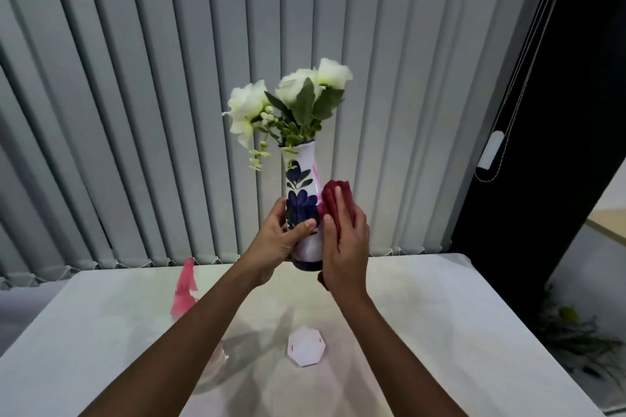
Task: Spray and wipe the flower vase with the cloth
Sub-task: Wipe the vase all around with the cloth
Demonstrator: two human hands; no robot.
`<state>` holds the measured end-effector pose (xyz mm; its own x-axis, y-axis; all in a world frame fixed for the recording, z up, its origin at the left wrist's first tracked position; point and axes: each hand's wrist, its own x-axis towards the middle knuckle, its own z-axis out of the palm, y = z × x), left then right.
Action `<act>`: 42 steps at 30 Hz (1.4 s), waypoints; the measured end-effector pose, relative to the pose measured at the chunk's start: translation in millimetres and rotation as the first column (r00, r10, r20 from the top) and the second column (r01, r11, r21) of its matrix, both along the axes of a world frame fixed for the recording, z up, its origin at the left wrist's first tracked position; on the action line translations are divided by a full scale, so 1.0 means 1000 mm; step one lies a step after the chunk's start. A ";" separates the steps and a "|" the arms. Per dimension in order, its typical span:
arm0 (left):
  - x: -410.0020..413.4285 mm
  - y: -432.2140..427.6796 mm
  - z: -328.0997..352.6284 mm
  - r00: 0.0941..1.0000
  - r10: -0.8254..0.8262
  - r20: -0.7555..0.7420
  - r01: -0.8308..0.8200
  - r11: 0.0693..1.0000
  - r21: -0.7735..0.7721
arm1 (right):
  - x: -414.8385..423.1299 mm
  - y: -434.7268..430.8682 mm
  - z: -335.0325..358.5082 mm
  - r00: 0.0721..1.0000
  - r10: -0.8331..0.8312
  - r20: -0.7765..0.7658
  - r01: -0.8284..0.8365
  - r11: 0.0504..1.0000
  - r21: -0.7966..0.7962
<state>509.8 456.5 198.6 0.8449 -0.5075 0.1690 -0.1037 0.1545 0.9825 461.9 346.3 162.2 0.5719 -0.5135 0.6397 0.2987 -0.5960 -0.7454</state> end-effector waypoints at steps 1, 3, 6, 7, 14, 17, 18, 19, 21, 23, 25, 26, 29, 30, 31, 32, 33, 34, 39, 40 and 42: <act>-0.001 0.001 -0.001 1.000 -0.006 0.012 0.006 1.000 0.010 | 0.003 -0.003 0.004 1.000 0.024 0.004 -0.024 1.000 0.019; -0.002 0.002 -0.003 1.000 0.000 0.027 -0.001 1.000 0.012 | 0.009 -0.010 0.009 0.996 0.090 -0.021 -0.087 0.990 0.108; -0.004 0.003 0.000 0.999 0.028 0.028 -0.027 0.999 -0.028 | 0.010 -0.016 0.008 0.980 0.189 -0.061 -0.169 0.956 0.240; -0.004 0.004 0.002 0.999 0.035 0.024 -0.034 0.998 -0.043 | 0.006 -0.014 0.004 0.978 0.201 -0.061 -0.179 0.947 0.267; -0.006 0.006 0.009 0.999 0.032 0.005 -0.032 0.997 -0.076 | -0.015 0.010 -0.006 1.000 -0.021 0.011 0.021 0.998 -0.051; -0.011 0.004 0.005 1.000 0.000 0.010 0.000 1.000 -0.027 | -0.010 0.005 0.014 0.998 -0.052 0.022 0.054 0.990 -0.127; -0.013 0.004 0.003 1.000 -0.014 0.011 0.014 1.000 -0.022 | -0.008 0.001 0.021 0.999 -0.043 0.018 0.045 0.990 -0.137; -0.015 0.003 0.002 1.000 -0.027 0.010 0.027 0.999 -0.021 | -0.005 -0.004 0.028 1.000 -0.026 0.006 0.026 0.992 -0.123; -0.018 0.001 0.000 0.999 -0.041 0.004 0.041 0.999 -0.020 | 0.000 -0.013 0.038 0.999 0.041 -0.031 -0.042 0.999 -0.025; -0.020 0.000 0.000 0.999 -0.036 -0.001 0.036 0.999 -0.023 | 0.004 -0.020 0.036 0.990 0.127 -0.060 -0.120 0.986 0.115; -0.020 -0.002 0.002 1.000 -0.014 0.002 0.014 0.999 -0.037 | 0.001 -0.023 0.026 0.979 0.188 -0.075 -0.165 0.956 0.244; -0.020 -0.002 0.003 1.000 -0.001 -0.002 0.001 0.999 -0.042 | -0.003 -0.021 0.019 0.977 0.197 -0.082 -0.166 0.943 0.288; -0.020 -0.001 0.005 1.000 0.023 -0.019 -0.024 0.999 -0.032 | -0.021 -0.007 0.006 0.991 0.126 -0.049 -0.114 0.975 0.191; -0.020 -0.001 0.005 1.000 0.021 -0.018 -0.021 1.000 -0.020 | -0.025 -0.004 0.006 0.997 0.073 -0.029 -0.070 0.992 0.102; -0.020 0.000 0.005 1.000 0.015 -0.017 -0.015 1.000 -0.012 | -0.026 -0.002 0.008 1.000 0.023 -0.016 -0.023 1.000 0.019; -0.020 0.000 0.004 1.000 0.008 -0.015 -0.008 1.000 -0.006 | -0.024 -0.002 0.014 1.000 -0.016 -0.014 0.015 0.999 -0.050; -0.021 -0.001 0.003 1.000 -0.002 -0.011 0.002 1.000 0.000 | -0.020 -0.004 0.021 0.998 -0.052 -0.018 0.050 0.993 -0.106; -0.022 -0.002 0.002 1.000 -0.015 -0.005 0.015 1.000 0.006 | -0.016 -0.006 0.029 0.997 -0.075 -0.028 0.071 0.988 -0.138; -0.026 -0.005 -0.006 0.998 -0.058 -0.001 0.058 0.997 0.041 | 0.000 -0.022 0.058 0.997 0.043 -0.069 -0.040 0.998 0.046; -0.025 -0.005 -0.007 0.998 -0.058 -0.003 0.058 0.997 0.044 | 0.001 -0.024 0.057 0.992 0.098 -0.080 -0.088 0.988 0.126; -0.025 -0.005 -0.008 0.999 -0.053 0.003 0.053 0.997 0.051 | 0.002 -0.028 0.049 0.975 0.183 -0.123 -0.144 0.951 0.274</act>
